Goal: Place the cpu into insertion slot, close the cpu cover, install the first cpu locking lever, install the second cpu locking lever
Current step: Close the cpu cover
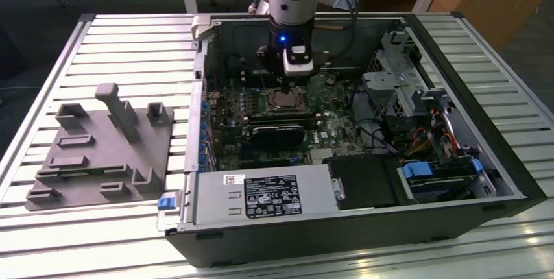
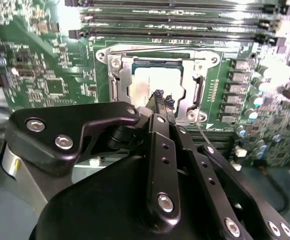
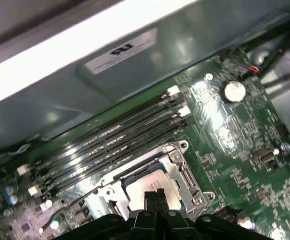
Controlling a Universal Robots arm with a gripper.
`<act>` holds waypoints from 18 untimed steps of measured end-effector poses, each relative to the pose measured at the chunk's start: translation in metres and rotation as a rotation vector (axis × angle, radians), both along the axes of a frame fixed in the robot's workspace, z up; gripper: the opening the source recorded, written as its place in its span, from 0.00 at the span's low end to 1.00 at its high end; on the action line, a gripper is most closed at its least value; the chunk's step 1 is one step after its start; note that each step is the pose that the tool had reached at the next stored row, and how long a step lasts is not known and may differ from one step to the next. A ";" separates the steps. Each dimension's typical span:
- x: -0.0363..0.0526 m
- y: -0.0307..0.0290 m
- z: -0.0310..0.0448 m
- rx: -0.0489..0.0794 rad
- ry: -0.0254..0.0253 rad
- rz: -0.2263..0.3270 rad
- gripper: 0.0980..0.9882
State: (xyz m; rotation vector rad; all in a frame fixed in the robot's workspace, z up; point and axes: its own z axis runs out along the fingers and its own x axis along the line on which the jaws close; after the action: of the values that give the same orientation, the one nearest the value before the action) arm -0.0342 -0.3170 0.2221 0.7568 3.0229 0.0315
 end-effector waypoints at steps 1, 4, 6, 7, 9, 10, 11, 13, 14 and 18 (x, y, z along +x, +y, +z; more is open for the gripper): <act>0.0000 0.0000 0.0000 0.000 0.0000 0.018 0.01; 0.0000 0.0000 -0.0003 0.000 -0.0001 0.072 0.01; 0.0000 0.0000 -0.0004 0.000 0.0000 0.110 0.01; 0.0000 0.0000 -0.0004 0.000 0.0000 0.128 0.01; 0.0000 0.0000 -0.0006 0.000 0.0000 0.164 0.01; 0.0000 0.0000 -0.0007 0.000 -0.0001 0.181 0.01; 0.0000 0.0000 -0.0007 0.000 -0.0001 0.200 0.01; 0.0000 0.0000 -0.0009 0.000 -0.0001 0.236 0.01; 0.0000 0.0000 -0.0009 0.000 0.0000 0.255 0.01; 0.0000 0.0000 -0.0012 0.000 -0.0001 0.327 0.01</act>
State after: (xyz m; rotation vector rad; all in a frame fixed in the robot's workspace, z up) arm -0.0342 -0.3170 0.2208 0.2547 3.1093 0.0376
